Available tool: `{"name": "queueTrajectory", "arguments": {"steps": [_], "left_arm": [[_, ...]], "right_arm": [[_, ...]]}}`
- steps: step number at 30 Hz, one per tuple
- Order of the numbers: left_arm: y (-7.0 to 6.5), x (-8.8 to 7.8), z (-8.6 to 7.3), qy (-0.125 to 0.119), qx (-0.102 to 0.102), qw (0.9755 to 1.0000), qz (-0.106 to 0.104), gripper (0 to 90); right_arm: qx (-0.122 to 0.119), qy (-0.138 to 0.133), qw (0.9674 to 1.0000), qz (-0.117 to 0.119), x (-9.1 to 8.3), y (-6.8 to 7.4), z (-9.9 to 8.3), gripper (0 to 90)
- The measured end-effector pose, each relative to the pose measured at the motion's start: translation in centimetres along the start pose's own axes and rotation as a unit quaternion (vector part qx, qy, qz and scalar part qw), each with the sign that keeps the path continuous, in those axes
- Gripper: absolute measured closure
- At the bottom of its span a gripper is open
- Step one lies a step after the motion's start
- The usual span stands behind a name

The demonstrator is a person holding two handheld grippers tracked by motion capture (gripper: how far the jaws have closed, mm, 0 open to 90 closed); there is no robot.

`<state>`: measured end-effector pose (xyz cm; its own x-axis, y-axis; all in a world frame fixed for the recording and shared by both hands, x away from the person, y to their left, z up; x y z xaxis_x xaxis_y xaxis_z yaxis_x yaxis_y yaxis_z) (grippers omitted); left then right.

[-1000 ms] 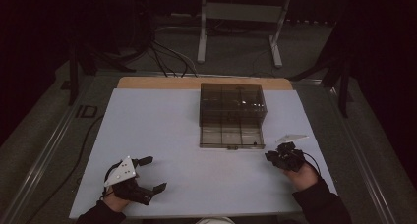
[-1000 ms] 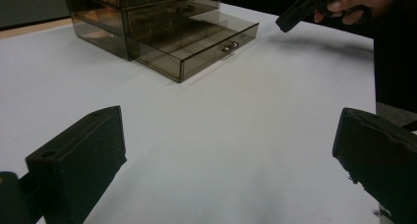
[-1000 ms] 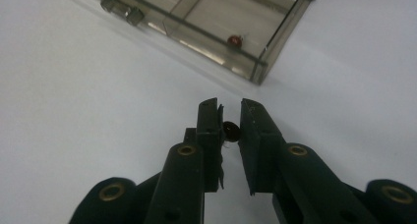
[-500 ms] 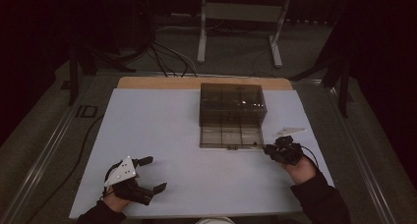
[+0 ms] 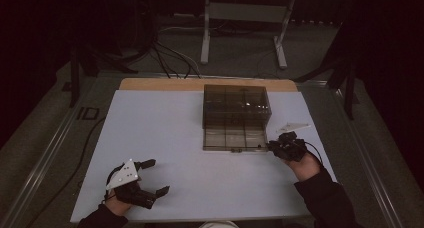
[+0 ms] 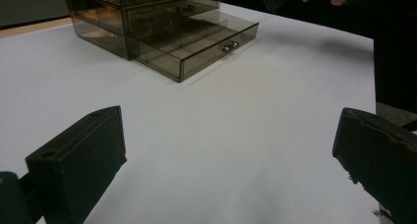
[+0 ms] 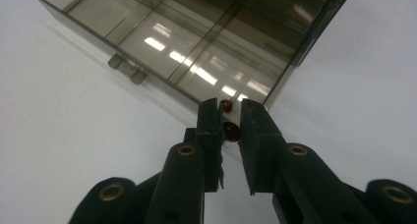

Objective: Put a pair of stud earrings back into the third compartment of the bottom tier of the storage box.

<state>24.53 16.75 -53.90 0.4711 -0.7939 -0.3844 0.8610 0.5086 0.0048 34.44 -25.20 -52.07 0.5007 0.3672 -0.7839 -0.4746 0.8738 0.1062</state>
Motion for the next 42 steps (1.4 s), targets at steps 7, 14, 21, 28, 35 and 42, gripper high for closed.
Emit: {"name": "queueTrajectory", "arguments": {"steps": [7,14,21,28,35,42], "left_arm": [[0.0,0.0,0.0,-0.001,0.001,1.0,0.0,0.7],[0.0,0.0,0.0,0.0,0.001,1.0,0.0,0.7],[0.0,0.0,0.0,0.0,0.002,1.0,0.0,0.8],[0.0,0.0,0.0,0.001,0.002,1.0,0.0,0.7],[0.0,0.0,0.0,0.001,0.002,1.0,0.0,0.7],[0.0,0.0,0.0,0.0,0.002,1.0,0.0,0.8]], "right_arm": [[-0.006,-0.003,1.0,-0.005,0.1,-0.1,1.2,78.9],[-0.005,-0.005,1.0,-0.004,0.5,-0.2,2.0,78.9],[-0.003,-0.006,1.0,-0.002,0.9,-0.2,2.3,78.9],[-0.003,-0.004,1.0,0.0,1.5,-0.2,2.5,78.9],[-0.002,0.0,1.0,0.002,2.1,-0.1,2.6,78.9],[-0.004,0.006,1.0,0.002,3.1,0.0,2.5,78.8]]}}
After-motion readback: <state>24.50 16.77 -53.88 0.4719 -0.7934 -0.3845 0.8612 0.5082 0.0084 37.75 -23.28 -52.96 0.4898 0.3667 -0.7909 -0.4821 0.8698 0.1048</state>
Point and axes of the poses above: each handheld gripper's, and its own axes: x roughly forward along the jaws, z roughly out of its top, y roughly to its left, the point moved 5 cm from there along x, roughly forward along the jaws, and after that the axes turned 7 degrees about x, right-handed, at the moved point
